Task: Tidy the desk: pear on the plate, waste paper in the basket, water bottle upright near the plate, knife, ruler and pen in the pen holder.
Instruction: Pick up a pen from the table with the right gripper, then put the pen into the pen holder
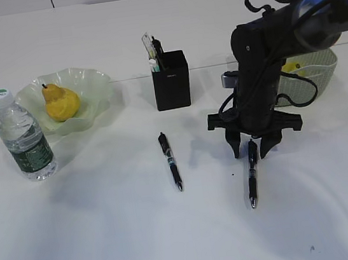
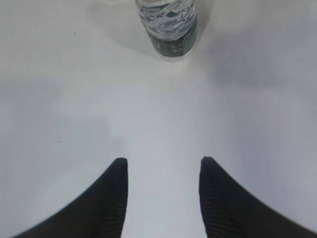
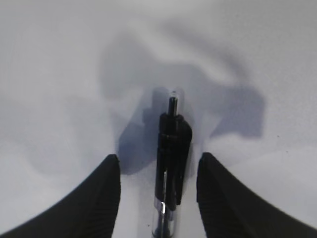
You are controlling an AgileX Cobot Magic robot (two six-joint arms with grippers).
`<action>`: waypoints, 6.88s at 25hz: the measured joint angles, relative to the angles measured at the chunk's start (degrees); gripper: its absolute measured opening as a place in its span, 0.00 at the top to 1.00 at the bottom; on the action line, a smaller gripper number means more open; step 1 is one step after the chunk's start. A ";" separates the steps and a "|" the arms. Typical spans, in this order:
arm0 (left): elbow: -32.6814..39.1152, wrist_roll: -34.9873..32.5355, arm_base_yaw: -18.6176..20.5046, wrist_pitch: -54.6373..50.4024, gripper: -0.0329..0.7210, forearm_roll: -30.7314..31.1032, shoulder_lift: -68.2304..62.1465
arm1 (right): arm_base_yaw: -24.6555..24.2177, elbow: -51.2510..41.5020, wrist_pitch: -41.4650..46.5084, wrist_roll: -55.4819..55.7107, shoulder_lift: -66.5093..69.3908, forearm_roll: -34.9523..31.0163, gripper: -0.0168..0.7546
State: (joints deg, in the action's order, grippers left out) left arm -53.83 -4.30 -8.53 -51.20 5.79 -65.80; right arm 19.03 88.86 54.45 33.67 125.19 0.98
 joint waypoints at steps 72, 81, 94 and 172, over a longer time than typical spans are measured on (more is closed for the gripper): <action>0.00 0.00 0.00 0.11 0.52 0.79 0.00 | 0.00 24.44 1.03 -11.37 1.71 -3.28 0.75; 0.00 0.00 0.00 0.33 0.52 0.79 0.00 | 0.00 27.32 -13.00 -13.27 1.74 1.10 0.75; 0.00 0.00 0.00 1.42 0.52 1.26 0.00 | 0.00 27.32 -38.00 -14.17 3.77 10.56 0.75; 0.00 0.00 0.00 1.57 0.52 1.38 0.00 | 0.00 27.32 -43.92 -7.84 9.41 23.40 0.55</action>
State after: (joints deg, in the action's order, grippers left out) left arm -53.83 -4.30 -8.53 -49.63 7.17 -65.80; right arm 19.03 116.18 10.52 25.83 134.60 24.38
